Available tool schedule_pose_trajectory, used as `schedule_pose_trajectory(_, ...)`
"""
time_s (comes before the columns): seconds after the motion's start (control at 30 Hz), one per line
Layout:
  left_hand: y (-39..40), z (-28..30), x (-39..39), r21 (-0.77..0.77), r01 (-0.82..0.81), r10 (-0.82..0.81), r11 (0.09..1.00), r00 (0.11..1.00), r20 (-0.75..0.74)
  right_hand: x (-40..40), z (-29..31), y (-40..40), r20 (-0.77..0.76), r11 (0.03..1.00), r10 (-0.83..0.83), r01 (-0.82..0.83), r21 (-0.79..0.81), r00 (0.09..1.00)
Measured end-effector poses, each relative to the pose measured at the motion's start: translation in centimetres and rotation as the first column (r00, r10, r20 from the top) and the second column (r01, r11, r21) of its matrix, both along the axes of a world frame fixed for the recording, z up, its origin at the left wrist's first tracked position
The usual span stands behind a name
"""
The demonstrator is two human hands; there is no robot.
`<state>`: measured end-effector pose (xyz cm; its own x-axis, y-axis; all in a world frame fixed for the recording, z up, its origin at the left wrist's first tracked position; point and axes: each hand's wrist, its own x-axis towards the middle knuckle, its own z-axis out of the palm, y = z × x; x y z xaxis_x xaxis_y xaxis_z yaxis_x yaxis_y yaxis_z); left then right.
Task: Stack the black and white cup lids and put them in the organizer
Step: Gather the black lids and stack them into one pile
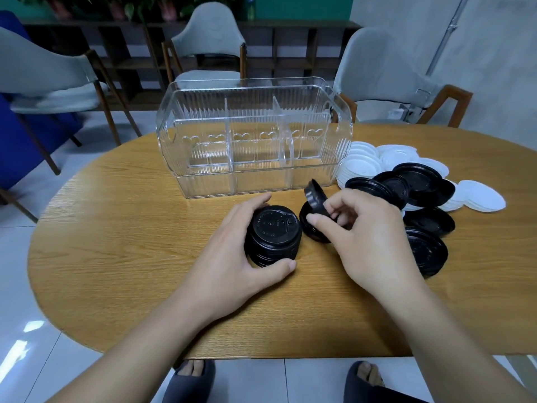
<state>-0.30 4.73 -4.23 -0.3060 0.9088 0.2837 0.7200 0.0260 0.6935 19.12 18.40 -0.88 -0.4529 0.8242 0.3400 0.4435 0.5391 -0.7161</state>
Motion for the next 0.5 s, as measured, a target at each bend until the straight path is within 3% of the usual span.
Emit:
schedule_pose_trajectory(0.13,0.0,0.5,0.1,0.071,-0.008,0.006,0.997,1.000,0.019,-0.3,0.6,-0.2,-0.229,0.980,0.036,-0.079,-0.185,0.973)
schedule_pose_trajectory(0.33,0.4,1.4,1.3,0.221,-0.069,0.059,0.973,0.997,0.053,-0.7,1.5,-0.9,-0.550,0.879,-0.007,-0.257,-0.402,0.835)
schedule_pose_trajectory(0.5,1.1,2.0,1.6,0.314,-0.091,0.054,0.945,0.991,0.125,-1.5,1.7,-1.7,-0.633,0.788,0.018,-0.401,-0.468,0.774)
